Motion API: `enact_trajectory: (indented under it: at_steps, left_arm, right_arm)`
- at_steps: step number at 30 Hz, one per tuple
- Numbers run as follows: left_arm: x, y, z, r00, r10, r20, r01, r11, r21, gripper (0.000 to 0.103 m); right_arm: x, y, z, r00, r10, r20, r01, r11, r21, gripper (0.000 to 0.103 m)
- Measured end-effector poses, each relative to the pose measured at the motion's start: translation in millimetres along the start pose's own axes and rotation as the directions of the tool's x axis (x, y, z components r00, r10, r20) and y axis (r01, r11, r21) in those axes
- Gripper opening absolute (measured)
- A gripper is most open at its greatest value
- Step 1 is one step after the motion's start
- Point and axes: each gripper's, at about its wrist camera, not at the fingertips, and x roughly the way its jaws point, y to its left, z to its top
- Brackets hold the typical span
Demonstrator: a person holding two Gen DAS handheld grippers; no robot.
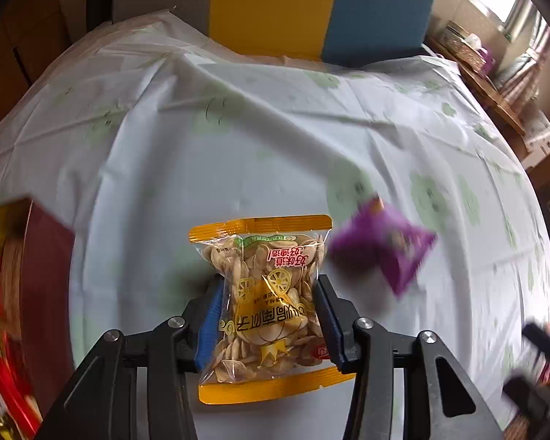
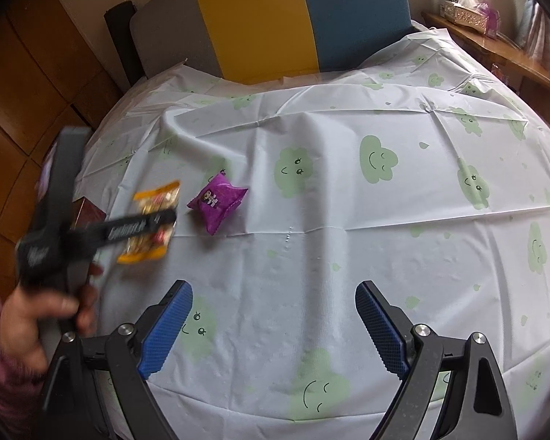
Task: Organize snacks
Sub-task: 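Grasp the purple candy pack with the right tool while the left tool holds the seed bag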
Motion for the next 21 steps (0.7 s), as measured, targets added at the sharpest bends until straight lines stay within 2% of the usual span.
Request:
enact_trajectory:
  at_steps: [7, 10, 15, 18, 21]
  left_arm:
    - [-34.9, -9.7, -88.3, 0.996, 0.045, 0.072, -0.055, 0.99, 0.13, 0.049]
    - [-44.9, -18.8, -119.0, 0.988, 0.061, 0.145, -0.092, 0.972, 0.215, 0.049]
    - [-48.4, -12.6, -135.2, 0.979, 0.022, 0.205, -0.068, 0.972, 0.223, 0.05]
    - [-46.3, -11.1, -136.3, 0.976, -0.015, 0.218, -0.033, 0.976, 0.214, 0.05]
    - [-44.0, -11.1, -137.3, 0.971, -0.023, 0.237, -0.028, 0.978, 0.207, 0.05]
  right_arm:
    - [1.3, 2.6, -2.0, 1.0, -0.011, 0.011, 0.011, 1.0, -0.016, 0.091]
    - [3.2, 6.6, -3.7, 1.0, -0.006, 0.013, 0.007, 0.999, -0.037, 0.091]
    - [11.8, 17.0, -10.2, 0.997, 0.072, -0.025, -0.073, 0.995, -0.069, 0.091]
    - [13.0, 28.8, -13.2, 0.996, 0.09, -0.019, -0.092, 0.988, -0.127, 0.091]
    - [17.0, 39.6, -10.5, 0.995, 0.087, -0.039, -0.092, 0.982, -0.164, 0.09]
